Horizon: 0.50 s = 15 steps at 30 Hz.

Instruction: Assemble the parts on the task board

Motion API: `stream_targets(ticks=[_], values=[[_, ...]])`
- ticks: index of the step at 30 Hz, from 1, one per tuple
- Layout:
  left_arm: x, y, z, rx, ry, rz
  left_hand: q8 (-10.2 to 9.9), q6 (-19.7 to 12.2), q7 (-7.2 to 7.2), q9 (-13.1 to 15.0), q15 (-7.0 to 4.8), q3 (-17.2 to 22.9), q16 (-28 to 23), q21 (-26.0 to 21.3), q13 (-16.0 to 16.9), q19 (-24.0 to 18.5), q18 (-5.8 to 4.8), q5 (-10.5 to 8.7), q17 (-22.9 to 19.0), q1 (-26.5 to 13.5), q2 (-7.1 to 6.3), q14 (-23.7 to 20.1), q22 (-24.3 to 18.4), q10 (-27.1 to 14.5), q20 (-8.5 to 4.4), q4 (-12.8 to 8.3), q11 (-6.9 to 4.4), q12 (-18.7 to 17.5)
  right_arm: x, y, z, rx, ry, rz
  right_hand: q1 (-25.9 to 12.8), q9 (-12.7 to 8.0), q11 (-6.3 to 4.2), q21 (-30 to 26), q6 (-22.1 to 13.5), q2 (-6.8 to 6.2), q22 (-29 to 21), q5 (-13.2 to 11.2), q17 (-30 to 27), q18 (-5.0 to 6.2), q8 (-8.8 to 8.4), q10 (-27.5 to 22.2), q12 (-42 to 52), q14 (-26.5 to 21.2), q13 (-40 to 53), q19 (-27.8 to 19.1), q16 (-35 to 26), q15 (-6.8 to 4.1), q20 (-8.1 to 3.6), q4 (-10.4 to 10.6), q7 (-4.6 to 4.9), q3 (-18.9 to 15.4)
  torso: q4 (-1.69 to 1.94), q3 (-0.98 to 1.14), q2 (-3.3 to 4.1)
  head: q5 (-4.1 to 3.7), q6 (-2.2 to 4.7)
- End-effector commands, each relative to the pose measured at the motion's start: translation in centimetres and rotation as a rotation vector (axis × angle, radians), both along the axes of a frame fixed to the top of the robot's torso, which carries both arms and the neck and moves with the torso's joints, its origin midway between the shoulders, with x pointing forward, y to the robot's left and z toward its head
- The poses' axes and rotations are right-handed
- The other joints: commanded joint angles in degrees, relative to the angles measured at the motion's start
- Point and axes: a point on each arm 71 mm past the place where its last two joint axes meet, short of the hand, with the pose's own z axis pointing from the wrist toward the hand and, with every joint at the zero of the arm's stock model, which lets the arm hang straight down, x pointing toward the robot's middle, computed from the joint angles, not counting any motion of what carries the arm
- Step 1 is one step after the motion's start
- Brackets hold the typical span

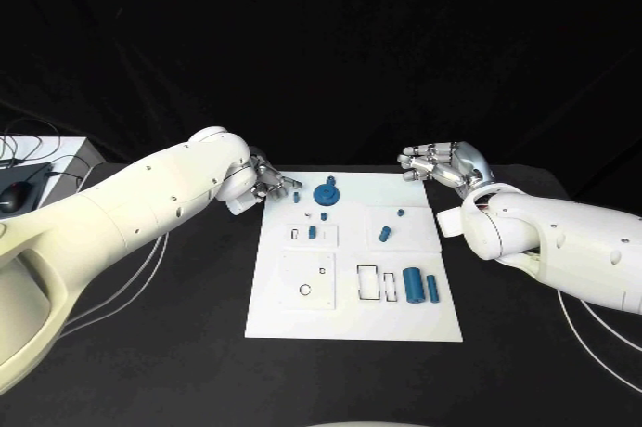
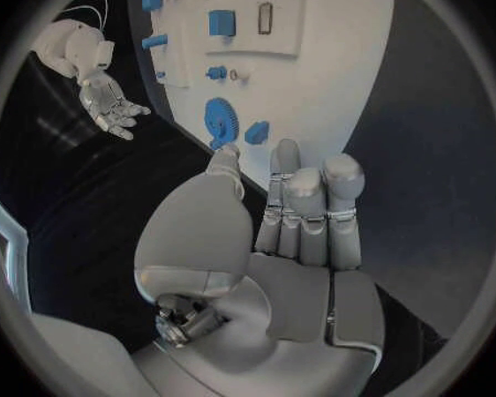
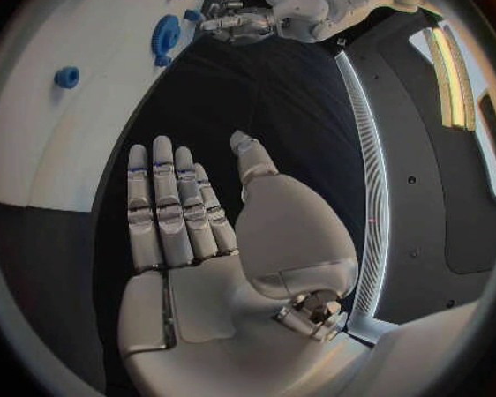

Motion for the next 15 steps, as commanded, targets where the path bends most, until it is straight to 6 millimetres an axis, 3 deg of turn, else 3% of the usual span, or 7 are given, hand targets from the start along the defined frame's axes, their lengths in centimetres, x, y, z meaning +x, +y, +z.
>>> stream_targets(ticks=[1, 15], values=[[-0.09, -0.39, -0.17, 0.006, 0.027, -0.027, -0.3, 0.44, -0.16, 0.55, -0.22, 0.05, 0.23, 0.4, 0.29, 0.47, -1.21, -0.04, 0.13, -0.72, 0.4, 0.47, 0.28, 0.49, -0.39, -0.03, -0.08, -0.67, 0.0, 0.21, 0.09, 0.002, -0.009, 0.016, -0.38, -0.05, 0.12, 0.05, -0.48, 0.04, -0.07, 0.2, -0.07, -0.82, -0.31, -0.34, -0.35, -0.35, -0.08, -0.55, -0.23, 0.02, 0.01, 0.03, 0.01, 0.39, 0.04, -0.02, 0.01, -0.02, -0.04], [-0.15, -0.89, -0.44, -0.021, 0.036, -0.037, -0.77, 1.05, -0.26, 1.56, -0.31, 0.42, 0.53, 0.8, 0.67, 0.65, -1.68, 0.16, 0.58, -0.43, 0.83, 0.63, 0.65, 1.02, -0.74, -1.09, -0.2, -1.11, 0.07, 0.31, 0.07, 0.002, -0.009, 0.017, -0.38, -0.05, 0.12, 0.05, -0.48, 0.04, -0.07, 0.2, -0.07, -0.82, -0.31, -0.34, -0.35, -0.35, -0.08, -0.55, -0.23, 0.02, 0.01, 0.03, 0.01, 0.39, 0.05, 0.01, -0.05, -0.07, -0.28]])
